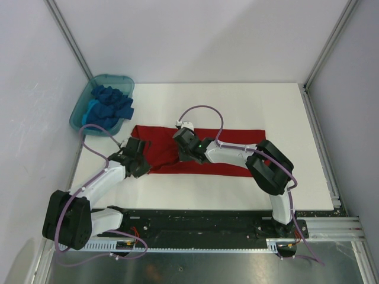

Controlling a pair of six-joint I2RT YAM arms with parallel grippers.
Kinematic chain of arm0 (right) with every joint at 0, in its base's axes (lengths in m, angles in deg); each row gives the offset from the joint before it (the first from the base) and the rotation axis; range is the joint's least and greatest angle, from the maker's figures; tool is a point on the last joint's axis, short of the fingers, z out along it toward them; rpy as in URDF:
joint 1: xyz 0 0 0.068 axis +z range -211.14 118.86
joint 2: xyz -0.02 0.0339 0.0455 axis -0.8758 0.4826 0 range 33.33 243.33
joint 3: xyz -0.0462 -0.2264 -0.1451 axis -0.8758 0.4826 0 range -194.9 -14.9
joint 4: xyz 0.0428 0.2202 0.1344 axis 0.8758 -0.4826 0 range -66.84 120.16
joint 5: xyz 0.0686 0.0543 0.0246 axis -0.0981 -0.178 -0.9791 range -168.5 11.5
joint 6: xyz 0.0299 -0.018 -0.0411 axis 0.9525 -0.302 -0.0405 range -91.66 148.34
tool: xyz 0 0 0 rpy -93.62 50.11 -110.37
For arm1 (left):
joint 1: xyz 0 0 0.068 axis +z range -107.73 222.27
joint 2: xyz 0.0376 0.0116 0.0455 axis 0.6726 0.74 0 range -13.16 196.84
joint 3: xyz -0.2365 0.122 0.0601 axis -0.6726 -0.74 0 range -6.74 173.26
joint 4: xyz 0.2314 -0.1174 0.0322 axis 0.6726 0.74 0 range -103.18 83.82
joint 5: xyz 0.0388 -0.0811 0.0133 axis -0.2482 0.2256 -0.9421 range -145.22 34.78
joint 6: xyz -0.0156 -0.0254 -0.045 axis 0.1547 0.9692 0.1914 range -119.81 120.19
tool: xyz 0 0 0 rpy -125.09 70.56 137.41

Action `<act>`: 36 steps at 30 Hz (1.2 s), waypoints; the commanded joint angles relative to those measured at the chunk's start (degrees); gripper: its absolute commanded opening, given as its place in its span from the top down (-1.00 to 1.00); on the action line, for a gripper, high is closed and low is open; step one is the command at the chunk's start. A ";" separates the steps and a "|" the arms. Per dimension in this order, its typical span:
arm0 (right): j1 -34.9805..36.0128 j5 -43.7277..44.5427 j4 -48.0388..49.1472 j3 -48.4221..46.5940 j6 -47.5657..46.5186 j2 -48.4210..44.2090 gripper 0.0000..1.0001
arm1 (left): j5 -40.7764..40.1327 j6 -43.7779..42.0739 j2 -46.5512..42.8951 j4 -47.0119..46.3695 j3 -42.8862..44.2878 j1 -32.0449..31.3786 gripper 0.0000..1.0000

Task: Fold and stack the t-shirts
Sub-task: Fold the other side of the tshirt into a rectangle

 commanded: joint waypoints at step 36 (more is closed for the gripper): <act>5.06 7.90 1.11 10.83 8.44 -9.34 1.00 | -4.59 -9.05 0.55 -0.07 5.72 0.46 1.00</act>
